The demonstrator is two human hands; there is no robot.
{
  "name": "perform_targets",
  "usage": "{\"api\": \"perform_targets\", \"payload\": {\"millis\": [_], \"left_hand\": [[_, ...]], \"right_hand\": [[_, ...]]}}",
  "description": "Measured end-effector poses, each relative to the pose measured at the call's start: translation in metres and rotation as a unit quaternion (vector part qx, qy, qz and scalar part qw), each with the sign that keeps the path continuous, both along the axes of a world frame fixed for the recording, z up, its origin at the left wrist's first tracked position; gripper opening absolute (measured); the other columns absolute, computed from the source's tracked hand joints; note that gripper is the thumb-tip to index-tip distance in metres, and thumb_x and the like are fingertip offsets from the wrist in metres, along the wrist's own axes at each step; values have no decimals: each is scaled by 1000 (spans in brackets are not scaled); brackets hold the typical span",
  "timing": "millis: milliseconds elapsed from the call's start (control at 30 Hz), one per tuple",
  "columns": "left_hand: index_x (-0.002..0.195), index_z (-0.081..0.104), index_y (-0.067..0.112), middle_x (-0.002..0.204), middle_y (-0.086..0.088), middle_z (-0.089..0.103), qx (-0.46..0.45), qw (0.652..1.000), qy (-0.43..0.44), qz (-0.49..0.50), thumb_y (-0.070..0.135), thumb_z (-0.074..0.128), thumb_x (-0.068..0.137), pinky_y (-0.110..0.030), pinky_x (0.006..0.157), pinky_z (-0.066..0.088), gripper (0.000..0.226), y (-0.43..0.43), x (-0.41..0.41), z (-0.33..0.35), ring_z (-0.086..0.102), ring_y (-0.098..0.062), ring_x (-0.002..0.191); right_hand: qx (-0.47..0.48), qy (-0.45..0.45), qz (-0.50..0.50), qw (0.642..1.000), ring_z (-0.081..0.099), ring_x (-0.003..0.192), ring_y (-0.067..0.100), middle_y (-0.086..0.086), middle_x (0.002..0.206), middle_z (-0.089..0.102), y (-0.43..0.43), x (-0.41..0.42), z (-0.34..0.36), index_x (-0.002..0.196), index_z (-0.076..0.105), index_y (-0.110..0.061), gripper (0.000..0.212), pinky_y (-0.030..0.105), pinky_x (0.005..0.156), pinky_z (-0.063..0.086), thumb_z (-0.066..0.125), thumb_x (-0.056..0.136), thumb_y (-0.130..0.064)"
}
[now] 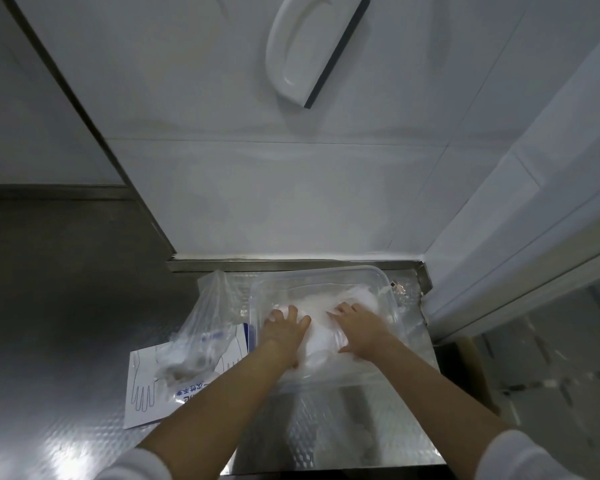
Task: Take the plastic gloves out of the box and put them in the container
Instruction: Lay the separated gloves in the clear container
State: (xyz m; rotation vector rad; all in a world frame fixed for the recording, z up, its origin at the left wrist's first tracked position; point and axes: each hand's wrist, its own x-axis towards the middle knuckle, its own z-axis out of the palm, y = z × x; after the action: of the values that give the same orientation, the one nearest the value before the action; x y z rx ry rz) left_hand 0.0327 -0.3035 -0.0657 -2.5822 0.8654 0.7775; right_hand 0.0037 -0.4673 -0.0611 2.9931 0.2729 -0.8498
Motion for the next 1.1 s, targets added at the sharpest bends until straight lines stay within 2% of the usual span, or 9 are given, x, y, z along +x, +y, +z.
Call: {"api": "perform_targets", "payload": {"millis": [200,433,567,667,733,833,900,967,1100], "left_hand": [[141,29,14,145,-12,33,-122,992,-4,-5,21,49,95,-38,102,34,50,11,1,30,38,-30,127],[125,50,19,127,2,48,-391,905,-144,82,7,48,91,-27,99,29,36,90,-5,84,45,-17,118],[126,49,15,125,-6,50,-323,907,-164,214,15,54,89,-32,94,32,37,144,-8,69,47,-23,115],[145,25,15,146,-8,34,-221,917,-74,325,41,55,91,-38,107,25,67,175,-10,53,32,-26,134],[148,18,15,147,-7,35,-245,892,-1,381,43,60,88,-38,108,25,78,181,-10,46,32,-27,135],[142,33,9,106,-6,58,-375,822,56,425,24,68,85,-18,76,44,68,177,-10,41,56,-18,95],[127,53,7,81,-1,56,-441,797,46,410,11,67,85,-11,56,39,44,177,-11,41,52,-9,68],[95,67,6,67,0,54,-478,795,37,373,9,65,86,-15,54,35,9,181,-13,41,44,-6,57],[78,60,0,63,-1,48,-517,768,45,376,9,61,89,-16,53,33,15,194,-19,45,41,-10,57]], "right_hand": [[41,-4,-76,996,42,127,23,6,141,42,9,3,32,140,39,-17,52,34,102,38,58,92,-20],[134,-194,-151,960,53,114,22,4,131,49,65,-27,86,136,44,-20,35,31,86,44,40,101,-22],[244,-205,-100,943,52,115,17,1,133,42,115,-32,86,136,41,-19,36,29,89,47,42,100,-19],[310,-159,-96,932,57,111,23,3,138,40,155,-29,73,140,35,-17,41,33,88,48,43,99,-16],[359,-122,-132,916,54,116,25,7,141,42,179,-27,63,144,27,-16,48,30,95,45,45,99,-14],[387,-72,-224,892,48,123,26,10,146,33,205,-21,43,146,13,-11,65,31,102,40,52,95,-14],[399,-55,-279,872,43,126,24,11,142,33,214,-16,30,144,14,-4,69,34,105,38,57,92,-18],[431,-51,-320,842,46,124,24,10,132,43,217,-9,20,138,29,-3,61,34,104,40,61,90,-19],[495,-38,-372,784,63,91,17,5,99,63,218,-1,25,110,55,-7,32,25,81,52,70,84,-21]]}}
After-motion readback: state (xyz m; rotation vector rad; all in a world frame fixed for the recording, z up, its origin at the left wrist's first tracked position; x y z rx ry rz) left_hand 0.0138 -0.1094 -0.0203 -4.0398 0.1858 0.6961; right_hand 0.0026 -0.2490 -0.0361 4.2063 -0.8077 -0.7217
